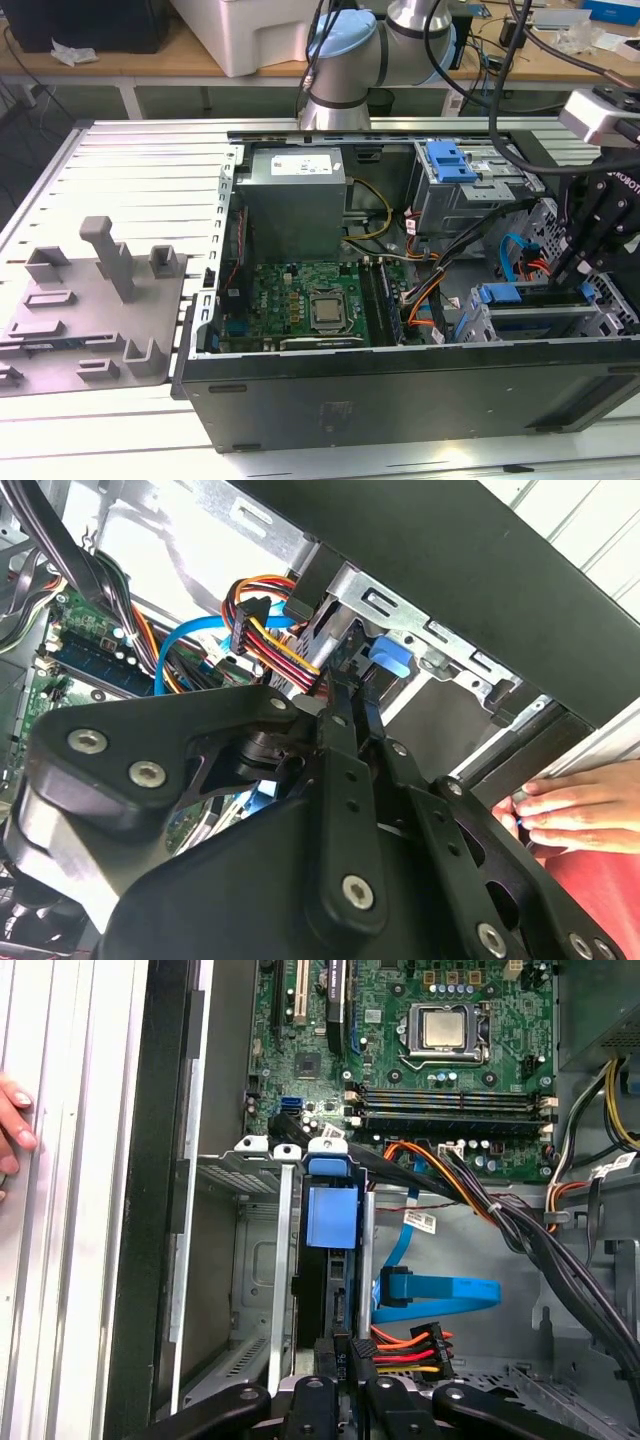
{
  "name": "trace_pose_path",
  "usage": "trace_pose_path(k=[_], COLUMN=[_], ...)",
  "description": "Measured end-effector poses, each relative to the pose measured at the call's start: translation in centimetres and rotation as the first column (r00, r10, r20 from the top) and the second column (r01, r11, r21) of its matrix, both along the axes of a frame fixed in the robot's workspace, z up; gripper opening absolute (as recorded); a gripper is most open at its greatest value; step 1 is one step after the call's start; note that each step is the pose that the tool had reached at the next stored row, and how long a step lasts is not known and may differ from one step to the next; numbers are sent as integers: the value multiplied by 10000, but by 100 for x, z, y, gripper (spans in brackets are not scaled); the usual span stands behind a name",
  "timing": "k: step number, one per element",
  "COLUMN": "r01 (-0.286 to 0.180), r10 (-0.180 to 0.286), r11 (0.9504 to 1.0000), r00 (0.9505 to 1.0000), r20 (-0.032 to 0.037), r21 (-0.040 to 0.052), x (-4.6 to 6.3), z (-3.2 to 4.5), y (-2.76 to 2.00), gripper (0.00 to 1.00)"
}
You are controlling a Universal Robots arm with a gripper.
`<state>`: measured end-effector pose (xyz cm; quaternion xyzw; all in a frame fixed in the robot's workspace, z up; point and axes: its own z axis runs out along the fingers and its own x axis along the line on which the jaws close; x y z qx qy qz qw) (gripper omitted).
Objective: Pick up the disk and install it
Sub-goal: 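Insert the first disk wire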
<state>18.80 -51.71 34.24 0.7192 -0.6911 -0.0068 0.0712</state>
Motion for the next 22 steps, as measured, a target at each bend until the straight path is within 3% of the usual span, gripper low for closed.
trace_pose_path(k=[19, 22], r01=[0, 0], r10=[0, 0], r11=[10000, 10000], r00=[10000, 10000], r20=[6, 6], r21=[-1, 4], x=[0, 0], z=[-31, -3], y=[-5, -5], gripper=[17, 17])
